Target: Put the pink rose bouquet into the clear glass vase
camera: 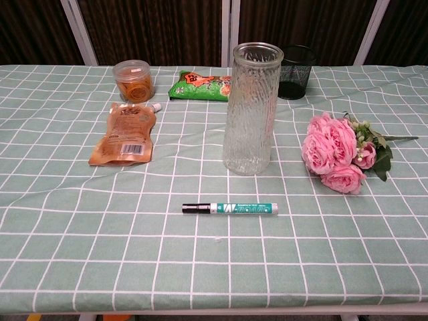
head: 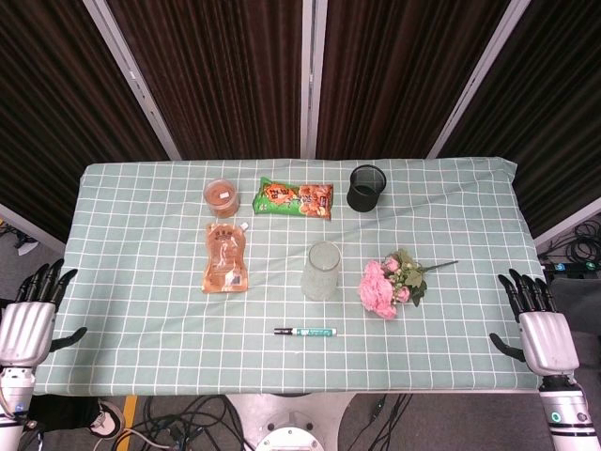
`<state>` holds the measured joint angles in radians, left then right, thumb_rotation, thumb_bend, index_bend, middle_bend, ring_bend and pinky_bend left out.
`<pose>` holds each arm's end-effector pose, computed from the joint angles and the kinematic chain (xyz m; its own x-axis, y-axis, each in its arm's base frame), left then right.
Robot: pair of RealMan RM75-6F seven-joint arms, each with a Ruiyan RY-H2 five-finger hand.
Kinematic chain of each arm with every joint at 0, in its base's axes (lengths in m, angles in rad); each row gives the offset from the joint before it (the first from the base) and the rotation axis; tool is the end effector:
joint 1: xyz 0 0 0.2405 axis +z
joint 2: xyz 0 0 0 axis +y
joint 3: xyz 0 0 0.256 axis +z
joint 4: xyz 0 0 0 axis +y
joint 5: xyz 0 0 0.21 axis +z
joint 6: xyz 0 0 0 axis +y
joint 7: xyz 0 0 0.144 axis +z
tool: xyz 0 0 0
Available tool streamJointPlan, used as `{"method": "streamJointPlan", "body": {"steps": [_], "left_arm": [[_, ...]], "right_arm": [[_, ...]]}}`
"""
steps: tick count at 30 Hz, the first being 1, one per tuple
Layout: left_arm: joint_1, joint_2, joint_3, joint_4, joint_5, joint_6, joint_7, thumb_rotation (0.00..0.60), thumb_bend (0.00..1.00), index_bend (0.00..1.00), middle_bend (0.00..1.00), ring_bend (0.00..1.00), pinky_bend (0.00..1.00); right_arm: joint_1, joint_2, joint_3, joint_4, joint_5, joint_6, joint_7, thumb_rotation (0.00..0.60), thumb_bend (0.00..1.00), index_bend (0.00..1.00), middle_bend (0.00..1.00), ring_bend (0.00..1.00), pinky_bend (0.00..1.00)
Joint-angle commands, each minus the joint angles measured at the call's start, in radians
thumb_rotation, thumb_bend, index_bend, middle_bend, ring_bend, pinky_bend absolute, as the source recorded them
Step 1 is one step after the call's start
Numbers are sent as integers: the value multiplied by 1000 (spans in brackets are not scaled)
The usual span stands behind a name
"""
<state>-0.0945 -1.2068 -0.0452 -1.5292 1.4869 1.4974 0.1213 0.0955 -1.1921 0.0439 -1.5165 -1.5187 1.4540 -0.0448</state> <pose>-0.3190 0.1838 0.1400 0.4982 -0.0089 0.8670 0.8671 -0.0002 -0.4982 -0.3213 -0.1841 0.1384 0.4581 -0.0316 0.8884 -0.8888 -0.0338 0.4571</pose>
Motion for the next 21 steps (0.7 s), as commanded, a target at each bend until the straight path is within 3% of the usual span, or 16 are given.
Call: {"method": "streamJointPlan", "body": {"steps": [1, 15, 21], "left_arm": [[2, -6, 0, 1, -2, 2, 0, 600, 0, 121, 0, 0, 138], [-4, 4, -3, -34, -1, -3, 40, 600, 0, 121, 0, 0, 138], [2, 14, -1, -38, -3, 1, 25, 600, 0, 121, 0, 0, 138]], "right_arm": [[0, 5, 4, 6, 6, 0, 7, 600, 91, 0, 0, 0, 0], [3, 27, -2, -31, 15, -24, -14, 600, 97, 0, 0, 0, 0], [39, 14, 19, -23, 67, -95, -47, 600, 99, 0, 0, 0, 0]]}}
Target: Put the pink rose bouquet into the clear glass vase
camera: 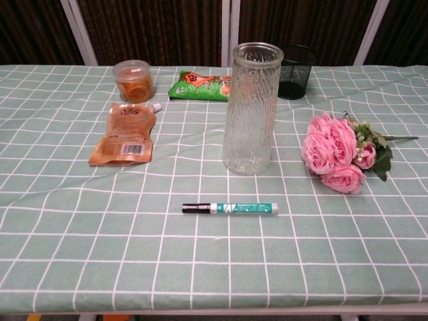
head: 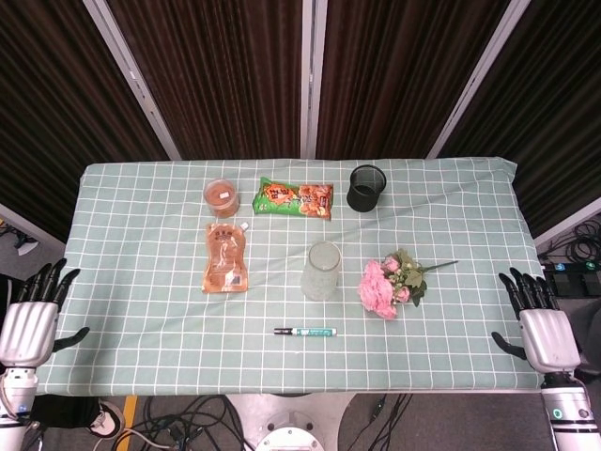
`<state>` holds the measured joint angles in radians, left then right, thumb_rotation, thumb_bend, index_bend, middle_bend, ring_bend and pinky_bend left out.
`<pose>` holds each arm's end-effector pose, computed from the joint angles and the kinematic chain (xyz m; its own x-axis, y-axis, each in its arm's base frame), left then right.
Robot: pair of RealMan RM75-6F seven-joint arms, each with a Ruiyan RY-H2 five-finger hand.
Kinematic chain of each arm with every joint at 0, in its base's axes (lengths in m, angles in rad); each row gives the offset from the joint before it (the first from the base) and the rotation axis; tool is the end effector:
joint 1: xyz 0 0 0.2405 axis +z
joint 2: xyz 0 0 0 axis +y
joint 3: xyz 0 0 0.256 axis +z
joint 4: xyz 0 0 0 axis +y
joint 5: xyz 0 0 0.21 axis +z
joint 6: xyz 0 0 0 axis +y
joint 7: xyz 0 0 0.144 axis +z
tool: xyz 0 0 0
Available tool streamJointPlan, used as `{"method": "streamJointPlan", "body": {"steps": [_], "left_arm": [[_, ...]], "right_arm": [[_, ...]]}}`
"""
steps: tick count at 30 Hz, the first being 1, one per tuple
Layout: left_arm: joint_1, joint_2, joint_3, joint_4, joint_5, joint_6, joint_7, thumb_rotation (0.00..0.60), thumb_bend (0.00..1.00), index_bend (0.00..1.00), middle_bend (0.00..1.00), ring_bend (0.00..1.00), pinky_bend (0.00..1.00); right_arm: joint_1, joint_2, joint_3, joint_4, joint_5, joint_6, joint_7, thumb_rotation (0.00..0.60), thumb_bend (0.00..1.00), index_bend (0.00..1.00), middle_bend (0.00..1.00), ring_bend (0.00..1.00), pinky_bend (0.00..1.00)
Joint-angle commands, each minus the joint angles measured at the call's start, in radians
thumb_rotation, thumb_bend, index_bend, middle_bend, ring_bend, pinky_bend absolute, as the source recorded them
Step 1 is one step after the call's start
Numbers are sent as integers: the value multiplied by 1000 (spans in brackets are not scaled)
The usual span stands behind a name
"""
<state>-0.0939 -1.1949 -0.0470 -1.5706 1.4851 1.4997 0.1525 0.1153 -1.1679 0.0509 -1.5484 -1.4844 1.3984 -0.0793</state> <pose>-0.3121 0.1834 0.1406 0.4996 -0.0103 0.8662 0.8663 -0.0003 -0.4996 -0.3207 -0.1912 0.1390 0.4782 -0.0726 0.8752 -0.8781 -0.0237 0.4778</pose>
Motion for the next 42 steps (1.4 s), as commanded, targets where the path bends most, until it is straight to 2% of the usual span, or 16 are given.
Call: {"method": "streamJointPlan", "body": {"steps": [1, 9, 19, 29, 35, 42], "left_arm": [[1, 2, 2, 8, -5, -6, -13, 600, 0, 121, 0, 0, 138], [5, -8, 2, 51, -22, -19, -53, 600, 0, 121, 0, 0, 138], [18, -5, 6, 70, -29, -11, -63, 600, 0, 121, 0, 0, 136], [8, 3, 9, 51, -7, -17, -53, 600, 0, 121, 0, 0, 136], [5, 7, 17, 50, 0, -29, -58, 600, 0, 121, 0, 0, 135], [14, 24, 26, 52, 3, -28, -101, 600, 0, 121, 0, 0, 136]], "right_arm": [[30, -20, 16, 16, 51, -66, -15, 600, 100, 0, 0, 0, 0], [153, -48, 20, 99, 53, -254, -51, 600, 131, 0, 0, 0, 0], [324, -143, 74, 148, 128, -454, -165, 600, 131, 0, 0, 0, 0], [430, -235, 78, 164, 143, -525, -263, 600, 107, 0, 0, 0, 0], [483, -301, 77, 229, 167, -598, -209, 600, 109, 0, 0, 0, 0], [518, -355, 74, 289, 159, -614, -155, 600, 117, 0, 0, 0, 0]]}}
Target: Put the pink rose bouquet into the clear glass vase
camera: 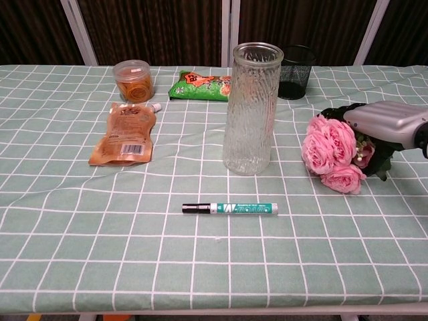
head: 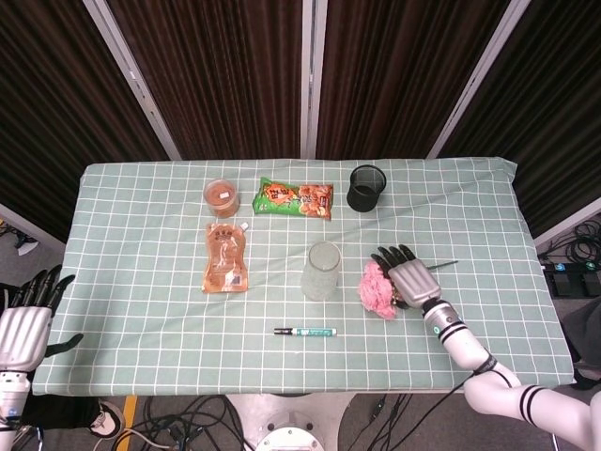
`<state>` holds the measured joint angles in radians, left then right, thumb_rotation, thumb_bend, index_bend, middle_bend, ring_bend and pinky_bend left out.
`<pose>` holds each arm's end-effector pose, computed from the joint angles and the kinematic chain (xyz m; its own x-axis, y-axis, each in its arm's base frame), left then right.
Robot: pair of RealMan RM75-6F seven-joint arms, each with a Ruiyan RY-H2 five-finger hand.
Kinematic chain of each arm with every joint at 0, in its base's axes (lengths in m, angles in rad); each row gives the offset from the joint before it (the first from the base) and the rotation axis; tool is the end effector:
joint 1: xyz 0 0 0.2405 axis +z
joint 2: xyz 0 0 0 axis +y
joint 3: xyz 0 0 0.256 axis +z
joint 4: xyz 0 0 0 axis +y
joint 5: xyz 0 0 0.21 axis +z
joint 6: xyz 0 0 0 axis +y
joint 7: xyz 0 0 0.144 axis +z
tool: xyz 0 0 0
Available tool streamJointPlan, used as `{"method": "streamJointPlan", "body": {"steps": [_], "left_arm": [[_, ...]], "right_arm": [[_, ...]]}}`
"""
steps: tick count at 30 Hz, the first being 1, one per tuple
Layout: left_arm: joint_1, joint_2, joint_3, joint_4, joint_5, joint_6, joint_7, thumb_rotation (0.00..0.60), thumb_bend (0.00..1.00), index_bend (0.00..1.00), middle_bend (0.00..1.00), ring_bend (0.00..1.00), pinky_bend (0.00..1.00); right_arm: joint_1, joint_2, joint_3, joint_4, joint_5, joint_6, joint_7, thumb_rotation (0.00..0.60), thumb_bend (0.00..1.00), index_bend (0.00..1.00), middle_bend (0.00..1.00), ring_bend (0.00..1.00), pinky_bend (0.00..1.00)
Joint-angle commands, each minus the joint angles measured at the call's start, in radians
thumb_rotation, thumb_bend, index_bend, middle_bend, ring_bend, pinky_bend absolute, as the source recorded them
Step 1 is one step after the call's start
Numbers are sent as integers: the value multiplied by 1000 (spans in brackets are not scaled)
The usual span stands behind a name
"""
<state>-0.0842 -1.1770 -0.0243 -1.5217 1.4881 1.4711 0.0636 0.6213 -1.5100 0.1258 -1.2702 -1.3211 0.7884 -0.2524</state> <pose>-0.3282 0.1764 0.1444 0.4813 0.0398 0.8757 0.8762 0.0052 -0.4819 -0.2375 -0.3355 -0.0117 0.6287 -0.3344 0.7020 -0.7697 -0.3962 0.5006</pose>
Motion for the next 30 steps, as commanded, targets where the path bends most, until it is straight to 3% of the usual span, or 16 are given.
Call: {"method": "streamJointPlan", "body": {"steps": [1, 5, 7, 12, 16, 24, 30], "left_arm": [[6, 7, 4, 5, -1, 2, -14, 600, 0, 121, 0, 0, 136], [10, 8, 3, 5, -8, 2, -20, 600, 0, 121, 0, 0, 137], [9, 8, 2, 6, -7, 2, -19, 600, 0, 121, 0, 0, 137], [6, 5, 3, 8, -12, -10, -15, 600, 0, 121, 0, 0, 138], [4, 5, 4, 6, -18, -20, -10, 600, 0, 121, 0, 0, 139], [6, 11, 5, -4, -27, -28, -5, 600, 0, 121, 0, 0, 140], [0, 8, 6, -5, -22, -36, -2, 600, 0, 121, 0, 0, 140]], "right_arm": [[15, -18, -3, 18, -12, 1, 26, 600, 119, 0, 0, 0, 0], [24, -33, -4, 36, -22, 17, 37, 600, 129, 5, 80, 0, 7], [24, -38, -6, 44, -24, 30, 37, 600, 139, 69, 151, 27, 53], [15, -56, -10, 69, -26, 73, 27, 600, 199, 403, 299, 183, 214], [8, -52, -15, 67, -16, 80, 41, 600, 213, 543, 378, 214, 240], [-17, 20, 0, 2, -28, 150, 99, 600, 229, 619, 429, 252, 258], [-25, 156, 78, -146, -24, 238, 147, 600, 228, 621, 430, 253, 261]]}}
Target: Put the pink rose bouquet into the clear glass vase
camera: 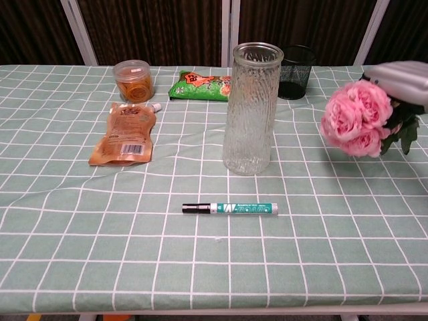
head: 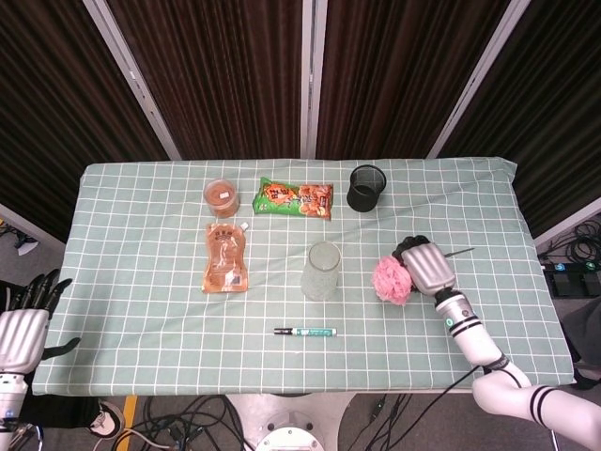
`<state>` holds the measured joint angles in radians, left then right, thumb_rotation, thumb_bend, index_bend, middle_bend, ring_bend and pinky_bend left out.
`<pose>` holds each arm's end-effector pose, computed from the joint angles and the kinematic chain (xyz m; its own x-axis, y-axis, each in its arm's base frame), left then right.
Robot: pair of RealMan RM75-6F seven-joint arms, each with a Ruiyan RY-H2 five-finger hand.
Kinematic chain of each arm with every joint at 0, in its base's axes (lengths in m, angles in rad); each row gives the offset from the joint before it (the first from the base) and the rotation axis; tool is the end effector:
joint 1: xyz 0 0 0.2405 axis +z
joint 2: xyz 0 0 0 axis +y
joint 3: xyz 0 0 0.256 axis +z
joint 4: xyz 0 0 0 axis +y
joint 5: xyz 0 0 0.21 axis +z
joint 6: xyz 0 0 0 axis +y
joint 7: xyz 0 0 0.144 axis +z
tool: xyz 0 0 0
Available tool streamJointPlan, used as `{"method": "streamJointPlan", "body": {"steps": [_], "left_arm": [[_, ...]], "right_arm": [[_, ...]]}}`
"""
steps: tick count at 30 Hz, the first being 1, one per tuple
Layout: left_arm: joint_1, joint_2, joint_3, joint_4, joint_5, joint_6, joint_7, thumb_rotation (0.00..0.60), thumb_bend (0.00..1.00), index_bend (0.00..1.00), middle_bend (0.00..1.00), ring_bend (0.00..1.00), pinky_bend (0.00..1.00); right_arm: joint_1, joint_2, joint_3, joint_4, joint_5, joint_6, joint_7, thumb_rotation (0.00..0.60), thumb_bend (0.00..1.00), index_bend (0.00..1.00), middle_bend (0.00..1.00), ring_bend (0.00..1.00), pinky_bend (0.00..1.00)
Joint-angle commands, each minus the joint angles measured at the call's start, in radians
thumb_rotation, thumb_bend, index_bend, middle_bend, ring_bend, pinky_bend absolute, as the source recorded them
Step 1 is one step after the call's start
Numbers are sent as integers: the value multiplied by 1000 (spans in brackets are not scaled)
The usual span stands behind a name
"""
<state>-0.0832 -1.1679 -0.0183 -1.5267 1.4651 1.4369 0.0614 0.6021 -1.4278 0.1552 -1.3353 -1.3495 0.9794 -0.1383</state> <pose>-0.3338 0.1744 0.1431 0.4793 0.0814 0.8739 0.8754 0.0264 -0.4826 -0.2254 -0.3465 0.0381 0.5185 -0.1764 0.8367 -0.8307 -0.3362 0.4438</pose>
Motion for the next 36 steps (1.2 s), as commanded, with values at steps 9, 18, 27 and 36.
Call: {"method": "streamJointPlan", "body": {"steps": [9, 18, 27, 36], "left_arm": [[-19, -16, 4, -8, 2, -33, 27, 600, 0, 121, 0, 0, 140], [-20, -21, 6, -1, -8, -43, 26, 600, 0, 121, 0, 0, 140], [-20, -25, 7, 10, -16, -49, 19, 600, 0, 121, 0, 0, 140], [-13, -28, 5, 23, -21, -37, 7, 600, 0, 121, 0, 0, 140]], "right_arm": [[26, 250, 190, -288, 40, 93, 105, 600, 225, 624, 434, 253, 280], [55, 219, 257, -349, -60, 162, 472, 600, 209, 630, 443, 253, 318], [86, 102, 288, -403, -107, 294, 621, 600, 205, 629, 450, 253, 338], [93, 56, 290, -508, -23, 278, 719, 600, 205, 629, 450, 253, 352]]}}
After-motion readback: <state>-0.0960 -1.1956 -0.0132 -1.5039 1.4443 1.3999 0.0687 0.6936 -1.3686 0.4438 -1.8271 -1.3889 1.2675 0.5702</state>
